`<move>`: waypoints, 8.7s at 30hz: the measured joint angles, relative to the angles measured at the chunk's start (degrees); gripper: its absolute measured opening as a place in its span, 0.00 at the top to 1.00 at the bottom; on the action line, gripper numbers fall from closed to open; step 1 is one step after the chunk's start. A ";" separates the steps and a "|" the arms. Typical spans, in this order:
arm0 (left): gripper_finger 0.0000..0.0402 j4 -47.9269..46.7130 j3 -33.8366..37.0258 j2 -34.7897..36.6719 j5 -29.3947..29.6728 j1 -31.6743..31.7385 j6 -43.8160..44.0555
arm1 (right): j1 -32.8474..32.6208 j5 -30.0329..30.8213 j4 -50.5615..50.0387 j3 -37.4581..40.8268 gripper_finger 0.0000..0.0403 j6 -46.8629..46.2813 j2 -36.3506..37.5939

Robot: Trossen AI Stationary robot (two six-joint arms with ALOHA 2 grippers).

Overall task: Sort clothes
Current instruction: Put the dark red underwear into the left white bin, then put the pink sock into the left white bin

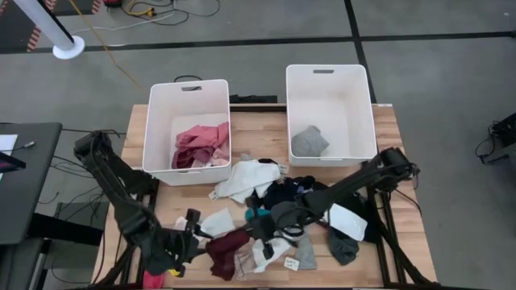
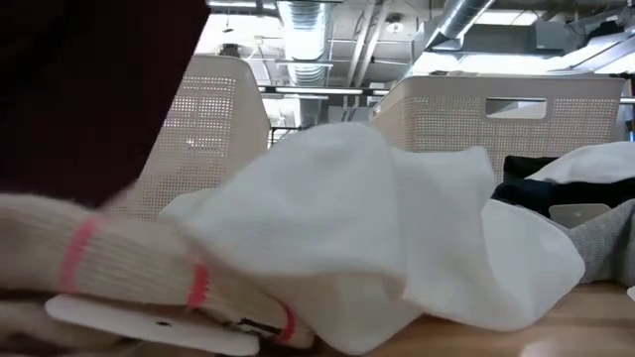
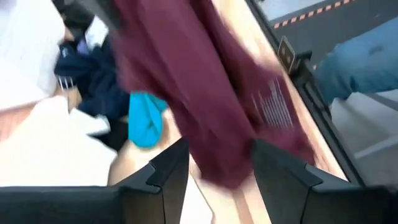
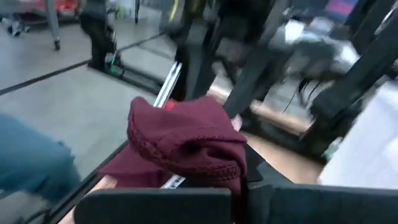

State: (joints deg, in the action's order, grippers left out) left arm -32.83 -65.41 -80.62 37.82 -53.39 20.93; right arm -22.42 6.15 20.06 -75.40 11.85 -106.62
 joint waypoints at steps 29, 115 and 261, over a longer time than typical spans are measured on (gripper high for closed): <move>0.59 32.99 27.07 -0.07 7.18 -0.93 7.32 | 14.05 -2.52 4.63 -2.66 0.99 6.72 14.29; 0.59 34.06 27.35 -0.07 5.96 4.31 6.04 | 47.32 -29.36 -30.26 -37.38 0.33 -17.40 -16.38; 0.99 -17.79 -9.49 -10.36 1.00 2.18 -2.19 | -1.99 -7.04 -55.61 -24.56 0.30 -9.42 2.42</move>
State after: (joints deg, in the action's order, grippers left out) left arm -50.62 -74.91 -90.98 38.82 -51.21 18.74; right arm -24.40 -0.89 -35.55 -99.96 2.44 -104.20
